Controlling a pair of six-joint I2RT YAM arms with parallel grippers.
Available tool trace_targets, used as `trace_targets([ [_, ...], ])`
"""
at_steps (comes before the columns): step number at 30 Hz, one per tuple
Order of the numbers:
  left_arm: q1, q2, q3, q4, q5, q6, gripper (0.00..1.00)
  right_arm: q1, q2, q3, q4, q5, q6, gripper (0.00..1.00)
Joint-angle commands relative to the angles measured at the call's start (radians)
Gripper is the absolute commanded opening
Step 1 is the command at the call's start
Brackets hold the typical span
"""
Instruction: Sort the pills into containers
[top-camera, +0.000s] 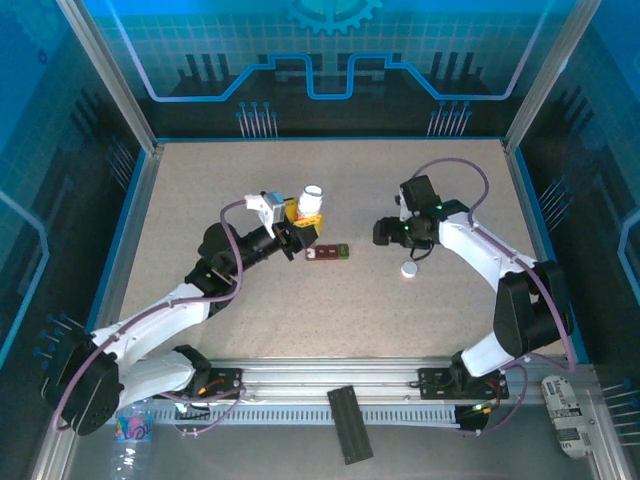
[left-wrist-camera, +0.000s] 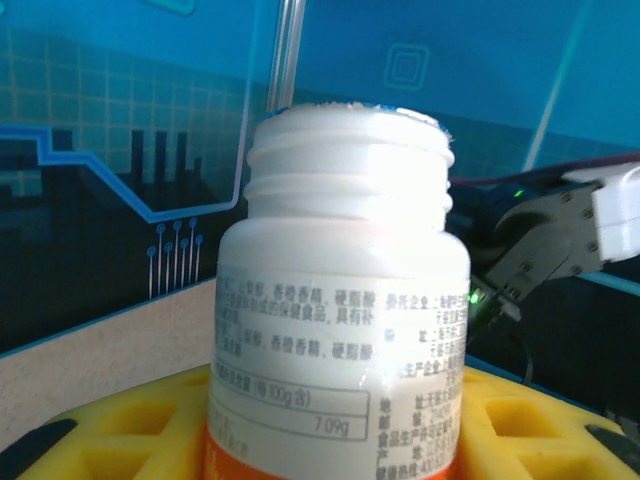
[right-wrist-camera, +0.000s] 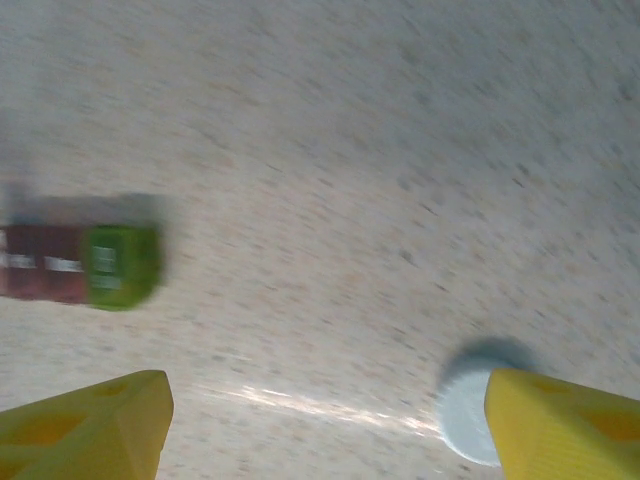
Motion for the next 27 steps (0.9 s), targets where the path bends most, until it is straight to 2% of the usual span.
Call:
trace_targets([
  [1,-0.014,0.008,-0.014,0.152,0.035,0.024,0.0,-0.042,0.008,-0.046,-0.047,0.031,0.003,0.83],
  [15,-0.018,-0.044,-0.01,0.066,0.031,0.064,0.0,-0.068,0.134,-0.07,-0.05,0.075,-0.019,0.82],
  [27,-0.017,-0.039,-0.008,0.055,0.035,0.061,0.0,-0.06,0.162,-0.094,-0.037,0.086,-0.035,0.72],
])
